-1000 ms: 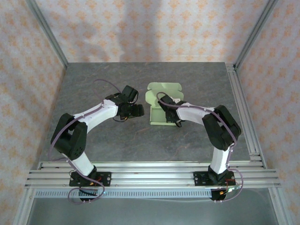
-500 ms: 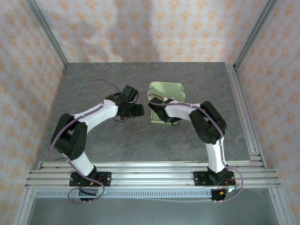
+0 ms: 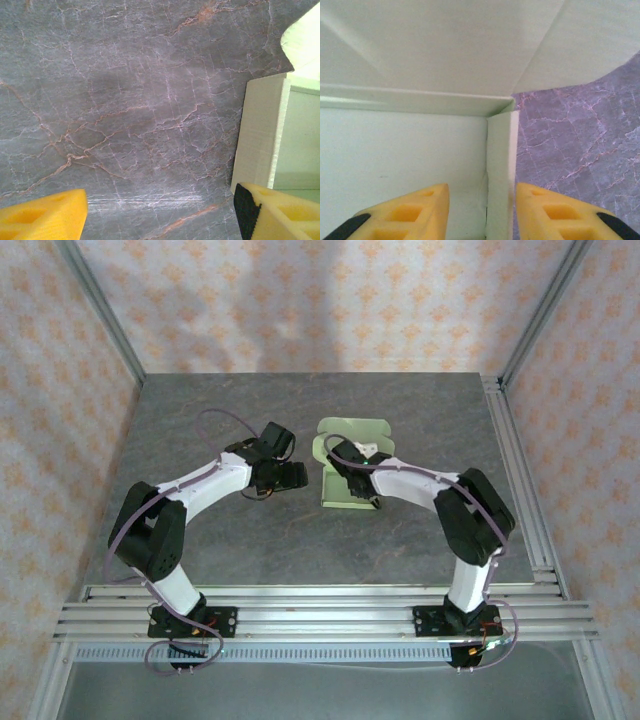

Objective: Fold the paper box

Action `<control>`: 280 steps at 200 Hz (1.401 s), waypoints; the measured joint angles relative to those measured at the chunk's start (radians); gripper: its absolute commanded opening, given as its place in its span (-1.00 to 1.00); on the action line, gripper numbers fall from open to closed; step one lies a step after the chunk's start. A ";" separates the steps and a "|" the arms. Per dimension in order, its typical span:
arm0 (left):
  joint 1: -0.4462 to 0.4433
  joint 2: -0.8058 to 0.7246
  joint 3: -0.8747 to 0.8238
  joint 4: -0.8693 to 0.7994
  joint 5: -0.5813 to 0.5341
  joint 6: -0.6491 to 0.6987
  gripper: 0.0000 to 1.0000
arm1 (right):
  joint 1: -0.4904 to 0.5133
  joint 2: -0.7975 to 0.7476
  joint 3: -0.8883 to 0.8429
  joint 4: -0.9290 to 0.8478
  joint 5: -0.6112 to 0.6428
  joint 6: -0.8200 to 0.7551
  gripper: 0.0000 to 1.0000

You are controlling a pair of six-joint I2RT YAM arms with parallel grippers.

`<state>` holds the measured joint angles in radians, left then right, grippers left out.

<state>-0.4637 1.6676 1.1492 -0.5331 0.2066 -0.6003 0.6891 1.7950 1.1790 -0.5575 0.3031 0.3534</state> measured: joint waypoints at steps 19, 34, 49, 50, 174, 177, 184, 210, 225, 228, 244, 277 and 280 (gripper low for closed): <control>0.000 0.000 0.000 0.003 0.005 0.000 0.56 | -0.014 -0.035 -0.020 0.024 -0.019 0.000 -0.15; 0.000 0.000 0.000 0.016 0.020 0.000 0.57 | -0.028 -0.060 -0.040 0.039 -0.034 0.000 -0.10; 0.000 0.000 0.000 0.040 0.036 0.005 0.59 | -0.041 -0.085 -0.064 0.059 -0.054 -0.012 -0.03; 0.000 0.000 -0.001 0.042 0.037 0.006 0.59 | -0.042 -0.086 -0.065 0.060 -0.055 -0.013 -0.03; 0.036 0.076 0.298 0.143 0.119 0.450 0.78 | -0.211 -0.549 -0.369 0.339 -0.375 -0.273 0.41; 0.039 0.084 0.317 0.137 0.127 0.467 0.76 | -0.213 -0.556 -0.373 0.342 -0.381 -0.275 0.41; 0.045 0.104 0.361 0.122 0.142 0.502 0.74 | -0.217 -0.571 -0.382 0.344 -0.392 -0.280 0.41; 0.065 0.189 0.515 0.043 0.224 0.657 0.72 | -0.229 -0.626 -0.414 0.356 -0.428 -0.290 0.42; 0.068 0.236 0.585 -0.021 0.264 0.746 0.69 | -0.232 -0.649 -0.424 0.357 -0.435 -0.294 0.42; 0.068 0.248 0.602 -0.037 0.272 0.764 0.67 | -0.232 -0.653 -0.425 0.357 -0.436 -0.296 0.42; 0.067 0.320 0.706 -0.119 0.317 0.848 0.53 | -0.232 -0.666 -0.432 0.362 -0.439 -0.297 0.42; 0.071 0.476 0.916 -0.293 0.374 0.975 0.35 | -0.232 -0.673 -0.451 0.364 -0.439 -0.300 0.42; 0.071 0.484 0.926 -0.303 0.377 0.981 0.34 | -0.232 -0.674 -0.452 0.364 -0.439 -0.300 0.42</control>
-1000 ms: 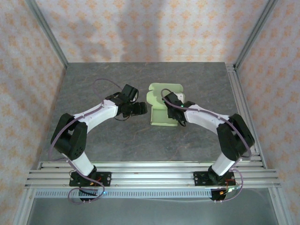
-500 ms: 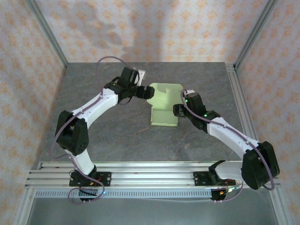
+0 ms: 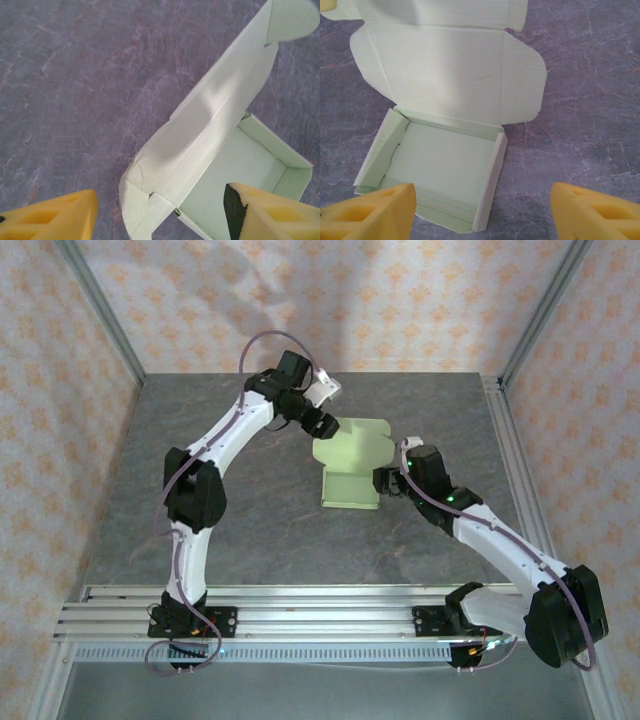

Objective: Fold the paper box

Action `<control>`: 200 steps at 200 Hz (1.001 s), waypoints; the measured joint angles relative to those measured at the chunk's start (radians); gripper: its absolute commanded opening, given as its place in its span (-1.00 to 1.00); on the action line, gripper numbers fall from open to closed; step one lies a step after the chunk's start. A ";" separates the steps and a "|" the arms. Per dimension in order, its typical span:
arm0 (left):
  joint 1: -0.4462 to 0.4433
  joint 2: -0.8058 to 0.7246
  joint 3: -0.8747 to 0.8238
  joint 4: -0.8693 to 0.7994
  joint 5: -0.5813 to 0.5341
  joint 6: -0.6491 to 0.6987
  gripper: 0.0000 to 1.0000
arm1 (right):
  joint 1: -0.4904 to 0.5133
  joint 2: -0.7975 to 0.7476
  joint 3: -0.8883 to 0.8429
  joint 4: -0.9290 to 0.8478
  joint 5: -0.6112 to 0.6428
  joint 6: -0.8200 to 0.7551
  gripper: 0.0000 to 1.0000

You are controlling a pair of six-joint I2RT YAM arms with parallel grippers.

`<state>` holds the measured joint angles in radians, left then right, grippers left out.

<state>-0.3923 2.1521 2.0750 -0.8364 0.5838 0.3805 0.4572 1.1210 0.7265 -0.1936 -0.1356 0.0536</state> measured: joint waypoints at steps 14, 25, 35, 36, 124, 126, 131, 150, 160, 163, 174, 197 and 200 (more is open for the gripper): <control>0.003 0.044 0.052 -0.064 0.013 0.039 0.29 | 0.000 -0.008 -0.008 0.000 0.001 -0.002 0.42; 0.005 0.064 0.075 -0.111 0.019 0.068 0.20 | 0.000 -0.018 -0.014 0.000 0.001 -0.004 0.42; 0.007 0.075 0.087 -0.151 0.026 0.087 0.13 | 0.000 -0.027 -0.017 0.000 0.003 -0.006 0.41; 0.007 0.076 0.089 -0.154 0.026 0.090 0.11 | 0.000 -0.028 -0.017 0.000 0.004 -0.007 0.41; 0.007 0.116 0.158 -0.299 0.028 0.193 0.09 | 0.000 -0.039 -0.018 0.000 0.005 -0.008 0.41; 0.007 0.117 0.158 -0.299 0.026 0.192 0.09 | 0.000 -0.039 -0.018 0.000 0.005 -0.007 0.41; 0.007 0.120 0.158 -0.299 0.022 0.195 0.09 | 0.000 -0.039 -0.018 0.000 0.005 -0.007 0.41; 0.007 0.127 0.158 -0.296 0.006 0.197 0.05 | 0.000 -0.039 -0.018 0.000 0.005 -0.007 0.41; 0.007 0.129 0.158 -0.296 0.006 0.198 0.02 | 0.000 -0.039 -0.018 0.000 0.005 -0.007 0.41; 0.007 0.129 0.158 -0.296 0.006 0.197 0.01 | 0.000 -0.039 -0.018 0.000 0.004 -0.007 0.41; 0.007 0.135 0.171 -0.298 0.006 0.198 0.00 | 0.000 -0.039 -0.018 0.000 0.005 -0.007 0.41; 0.007 0.148 0.199 -0.296 0.003 0.198 0.02 | 0.000 -0.039 -0.018 0.000 0.005 -0.007 0.40; 0.007 0.150 0.200 -0.296 0.002 0.198 0.02 | 0.000 -0.039 -0.018 0.000 0.005 -0.007 0.40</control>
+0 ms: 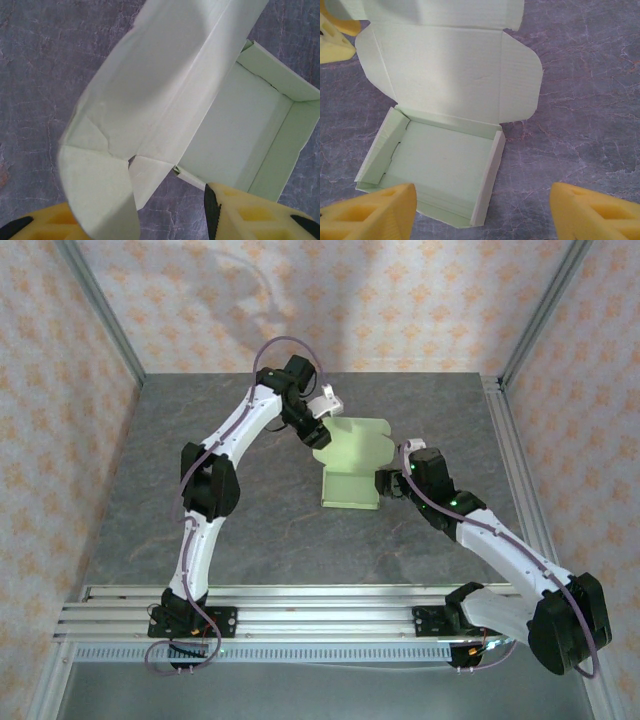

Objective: Fold the paper box

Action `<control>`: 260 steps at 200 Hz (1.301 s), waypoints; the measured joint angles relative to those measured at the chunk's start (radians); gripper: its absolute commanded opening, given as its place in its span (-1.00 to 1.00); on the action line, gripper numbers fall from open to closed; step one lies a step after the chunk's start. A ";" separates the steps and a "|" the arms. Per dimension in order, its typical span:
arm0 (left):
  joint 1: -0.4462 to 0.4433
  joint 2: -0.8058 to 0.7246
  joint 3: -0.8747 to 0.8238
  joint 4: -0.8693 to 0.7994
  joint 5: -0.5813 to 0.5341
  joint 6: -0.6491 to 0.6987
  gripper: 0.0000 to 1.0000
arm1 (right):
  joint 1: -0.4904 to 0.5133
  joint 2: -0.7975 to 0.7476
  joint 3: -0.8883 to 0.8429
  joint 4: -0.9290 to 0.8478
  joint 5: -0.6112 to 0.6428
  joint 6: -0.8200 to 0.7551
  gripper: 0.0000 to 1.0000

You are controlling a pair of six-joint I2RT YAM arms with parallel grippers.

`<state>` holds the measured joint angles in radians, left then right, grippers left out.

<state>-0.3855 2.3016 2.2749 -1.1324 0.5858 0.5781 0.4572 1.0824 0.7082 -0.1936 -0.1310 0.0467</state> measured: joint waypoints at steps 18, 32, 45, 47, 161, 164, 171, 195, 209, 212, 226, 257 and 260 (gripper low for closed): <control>0.000 0.008 0.003 0.002 -0.005 0.000 0.02 | 0.000 0.000 0.000 0.000 0.000 0.000 0.40; 0.000 0.019 0.012 0.002 -0.017 -0.001 0.08 | 0.000 0.001 0.000 0.000 0.000 0.000 0.40; 0.000 0.032 0.022 0.007 -0.027 -0.003 0.15 | 0.000 0.003 0.000 0.000 0.000 0.000 0.40; 0.000 0.034 0.023 0.009 -0.029 -0.005 0.16 | 0.000 0.004 0.000 0.000 0.000 0.000 0.40; 0.024 0.049 0.053 -0.013 0.042 0.034 -0.30 | 0.000 0.013 0.000 0.000 0.000 0.000 0.40; 0.024 0.049 0.053 -0.016 0.043 0.035 -0.30 | 0.000 0.013 0.000 0.000 0.000 0.000 0.40; 0.024 0.049 0.053 -0.021 0.046 0.042 -0.30 | 0.000 0.015 0.000 0.000 0.000 0.000 0.40; 0.024 0.049 0.053 -0.033 0.047 0.053 -0.41 | 0.000 0.020 0.000 0.000 -0.001 0.000 0.40; 0.024 0.051 0.055 -0.038 0.047 0.060 -0.46 | 0.000 0.020 0.000 0.000 -0.001 0.000 0.40; 0.024 0.051 0.056 -0.040 0.047 0.060 -0.48 | 0.000 0.020 0.000 0.001 0.000 0.000 0.40; 0.024 0.053 0.060 -0.046 0.047 0.062 -0.54 | 0.000 0.020 0.000 0.000 0.000 0.000 0.40; 0.024 0.053 0.064 -0.058 0.047 0.079 -0.68 | 0.000 0.020 0.000 0.000 0.000 0.000 0.40; 0.024 0.053 0.064 -0.059 0.047 0.079 -0.68 | 0.000 0.020 0.000 0.000 0.000 0.000 0.40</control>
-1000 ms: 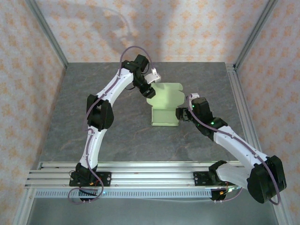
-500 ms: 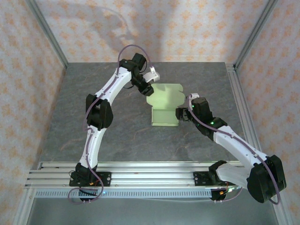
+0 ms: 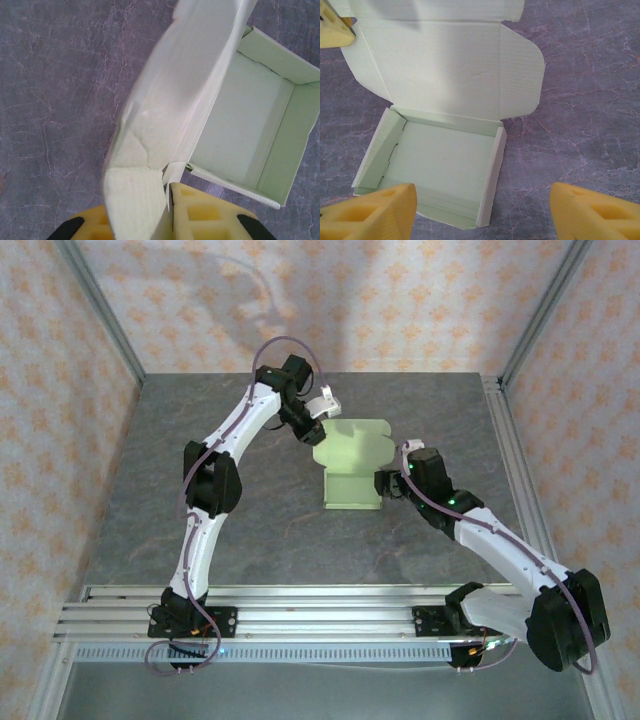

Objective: Fold the paper box

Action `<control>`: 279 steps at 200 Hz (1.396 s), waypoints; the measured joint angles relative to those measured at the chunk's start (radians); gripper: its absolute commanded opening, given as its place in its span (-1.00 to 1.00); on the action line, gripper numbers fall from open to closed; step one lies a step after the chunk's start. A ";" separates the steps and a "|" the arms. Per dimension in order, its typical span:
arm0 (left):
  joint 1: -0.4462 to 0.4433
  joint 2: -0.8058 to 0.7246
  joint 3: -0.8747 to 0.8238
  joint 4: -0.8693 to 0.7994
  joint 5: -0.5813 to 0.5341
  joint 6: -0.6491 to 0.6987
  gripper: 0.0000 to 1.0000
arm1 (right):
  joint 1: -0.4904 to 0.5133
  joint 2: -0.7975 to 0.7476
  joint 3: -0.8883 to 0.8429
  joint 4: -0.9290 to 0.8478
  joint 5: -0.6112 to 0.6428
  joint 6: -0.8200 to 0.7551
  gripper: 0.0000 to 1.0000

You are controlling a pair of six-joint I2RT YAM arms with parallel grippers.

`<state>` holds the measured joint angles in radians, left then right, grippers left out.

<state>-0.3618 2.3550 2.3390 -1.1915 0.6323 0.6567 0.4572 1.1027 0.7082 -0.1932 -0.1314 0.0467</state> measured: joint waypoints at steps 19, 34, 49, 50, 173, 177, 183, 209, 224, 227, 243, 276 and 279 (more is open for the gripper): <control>0.000 0.000 0.000 -0.007 0.000 0.004 -0.68 | 0.000 0.000 0.000 0.000 0.000 0.000 0.40; 0.000 0.000 0.000 -0.013 0.000 0.008 -0.70 | 0.000 0.000 0.000 0.000 0.000 0.000 0.40; 0.000 0.000 0.000 -0.019 0.000 0.010 -0.76 | 0.000 0.000 0.000 0.000 0.000 0.000 0.40; 0.000 0.000 0.000 -0.020 0.000 0.011 -0.76 | 0.000 0.000 0.000 0.000 0.000 0.000 0.40; 0.000 0.010 0.002 -0.029 0.006 0.026 -0.54 | 0.000 0.000 0.000 0.000 0.000 0.000 0.40; 0.000 0.010 0.002 -0.029 0.007 0.026 -0.55 | 0.000 0.000 0.000 0.000 0.000 0.000 0.40; 0.000 0.010 0.002 -0.029 0.008 0.026 -0.55 | 0.000 0.000 0.000 0.000 0.000 0.000 0.40; 0.000 0.013 0.002 -0.030 0.015 0.025 -0.68 | 0.000 0.000 0.000 0.000 0.000 0.000 0.40; 0.000 0.014 0.002 -0.031 0.015 0.026 -0.74 | 0.000 0.000 0.000 0.000 0.000 0.000 0.40; 0.000 0.014 0.002 -0.031 0.016 0.026 -0.75 | 0.000 0.000 0.000 0.000 0.000 0.000 0.40; 0.000 0.014 0.002 -0.032 0.019 0.026 -0.83 | 0.000 0.000 0.000 0.000 0.000 0.000 0.40; 0.000 0.014 0.004 -0.035 0.026 0.026 -0.90 | 0.000 0.000 0.000 0.000 0.000 0.000 0.40; 0.000 0.014 0.004 -0.035 0.026 0.026 -0.90 | 0.000 0.000 0.000 0.000 0.000 0.000 0.40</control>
<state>-0.3618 2.3695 2.3428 -1.2270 0.6579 0.6830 0.4572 1.1027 0.7082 -0.1932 -0.1310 0.0463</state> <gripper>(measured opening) 0.063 0.703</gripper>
